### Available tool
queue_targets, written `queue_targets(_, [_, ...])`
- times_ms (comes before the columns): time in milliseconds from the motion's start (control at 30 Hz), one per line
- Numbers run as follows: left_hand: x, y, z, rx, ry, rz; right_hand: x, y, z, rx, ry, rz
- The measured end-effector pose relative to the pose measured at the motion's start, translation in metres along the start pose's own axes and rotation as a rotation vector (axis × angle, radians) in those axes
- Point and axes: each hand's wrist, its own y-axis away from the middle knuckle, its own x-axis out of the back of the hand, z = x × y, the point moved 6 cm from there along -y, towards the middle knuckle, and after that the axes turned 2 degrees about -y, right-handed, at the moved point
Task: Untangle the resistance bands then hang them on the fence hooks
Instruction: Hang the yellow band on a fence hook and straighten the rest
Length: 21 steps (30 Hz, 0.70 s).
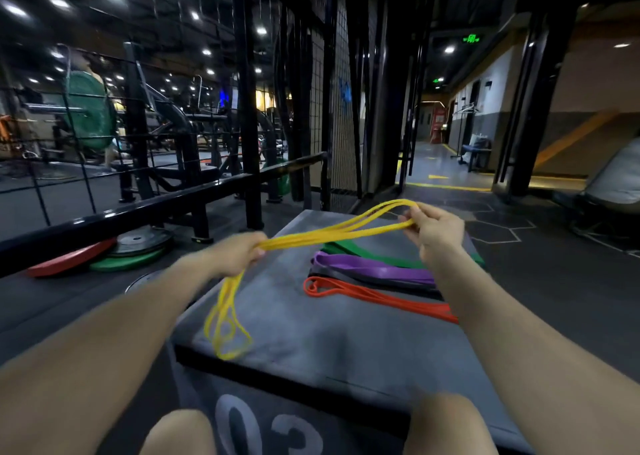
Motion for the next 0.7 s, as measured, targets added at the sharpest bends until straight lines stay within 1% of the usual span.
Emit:
queue_targets(67, [0.014, -0.012, -0.004, -0.005, -0.084, 0.056, 0.003, -0.003, 0.024, -0.053, -0.023, 0.011])
queue_targets(167, [-0.008, -0.030, -0.002, -0.024, -0.122, 0.033, 0.025, -0.012, 0.063, -0.133, -0.031, 0.070])
queue_targets(233, [-0.050, -0.043, 0.000, -0.033, -0.120, -0.022, 0.052, -0.017, 0.092, -0.196, -0.020, 0.119])
queue_targets(367, [-0.157, -0.060, 0.016, -0.004, -0.083, -0.151, 0.117, -0.021, 0.135, -0.292, 0.044, 0.248])
queue_targets(433, [-0.199, -0.065, 0.030, -0.024, -0.020, -0.199, 0.147, -0.021, 0.145, -0.286, 0.130, 0.327])
queue_targets(533, [-0.229, -0.071, 0.049, -0.059, 0.082, -0.201, 0.182, -0.024, 0.155, -0.274, 0.286, 0.401])
queue_targets(600, [-0.240, -0.074, 0.056, -0.097, 0.190, -0.170, 0.199, -0.029, 0.162, -0.280, 0.424, 0.441])
queue_targets(700, [-0.245, -0.068, 0.055, -0.145, 0.305, -0.100, 0.219, -0.032, 0.167, -0.317, 0.719, 0.479])
